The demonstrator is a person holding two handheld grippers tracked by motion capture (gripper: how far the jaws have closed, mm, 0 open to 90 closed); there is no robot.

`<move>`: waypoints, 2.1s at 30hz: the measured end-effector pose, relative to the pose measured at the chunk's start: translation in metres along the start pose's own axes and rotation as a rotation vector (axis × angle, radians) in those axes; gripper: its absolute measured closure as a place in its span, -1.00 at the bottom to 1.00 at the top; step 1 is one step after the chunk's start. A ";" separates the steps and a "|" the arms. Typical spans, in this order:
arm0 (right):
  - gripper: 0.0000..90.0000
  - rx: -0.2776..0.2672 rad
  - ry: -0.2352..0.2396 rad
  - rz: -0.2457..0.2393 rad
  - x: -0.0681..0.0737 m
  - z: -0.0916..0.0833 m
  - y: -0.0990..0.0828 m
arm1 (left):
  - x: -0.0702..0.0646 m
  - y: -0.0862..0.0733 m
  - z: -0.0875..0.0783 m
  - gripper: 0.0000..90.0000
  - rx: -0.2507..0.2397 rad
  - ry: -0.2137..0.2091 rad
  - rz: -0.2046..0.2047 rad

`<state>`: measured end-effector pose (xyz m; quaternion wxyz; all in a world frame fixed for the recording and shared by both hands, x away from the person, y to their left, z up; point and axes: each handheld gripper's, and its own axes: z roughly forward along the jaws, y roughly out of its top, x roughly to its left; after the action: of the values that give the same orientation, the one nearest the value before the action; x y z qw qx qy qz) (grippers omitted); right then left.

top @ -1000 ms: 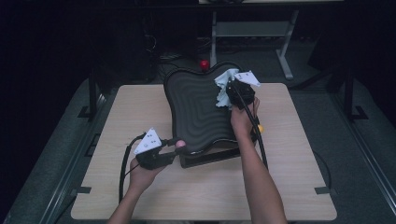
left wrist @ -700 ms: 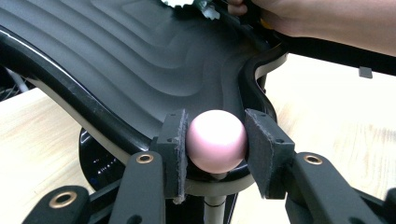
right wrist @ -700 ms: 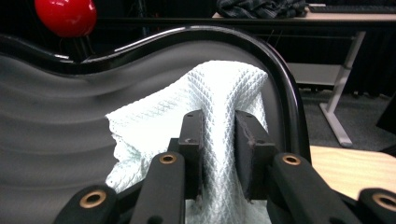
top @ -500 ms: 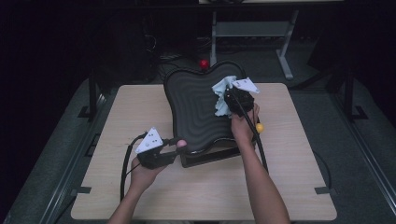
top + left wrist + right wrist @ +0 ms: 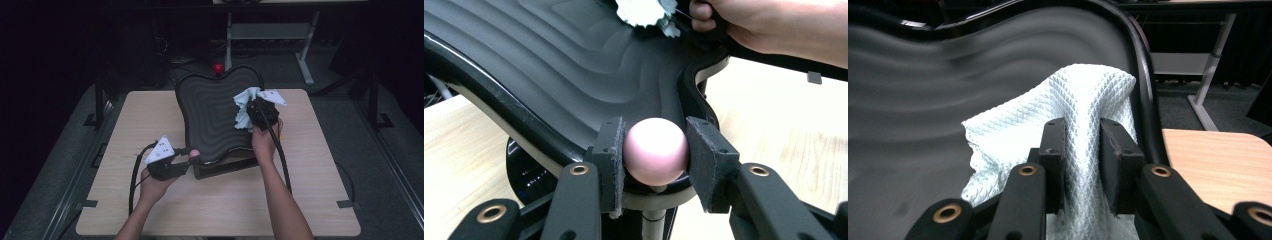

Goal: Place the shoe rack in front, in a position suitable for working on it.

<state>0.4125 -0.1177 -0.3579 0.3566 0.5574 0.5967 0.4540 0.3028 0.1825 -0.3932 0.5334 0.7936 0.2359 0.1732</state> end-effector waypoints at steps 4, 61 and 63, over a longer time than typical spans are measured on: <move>0.63 0.015 0.010 -0.050 0.004 -0.006 -0.005 | -0.001 0.000 0.000 0.34 0.001 0.001 -0.002; 0.68 -0.033 0.105 -0.033 0.007 -0.068 -0.075 | 0.001 0.000 0.002 0.35 -0.004 0.024 -0.007; 0.68 -0.042 0.141 -0.050 0.013 -0.071 -0.079 | 0.001 0.000 0.003 0.35 -0.004 0.026 -0.008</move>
<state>0.3177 -0.1126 -0.4072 0.3367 0.5013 0.6244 0.4954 0.3053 0.1810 -0.3939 0.5325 0.7893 0.2458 0.1817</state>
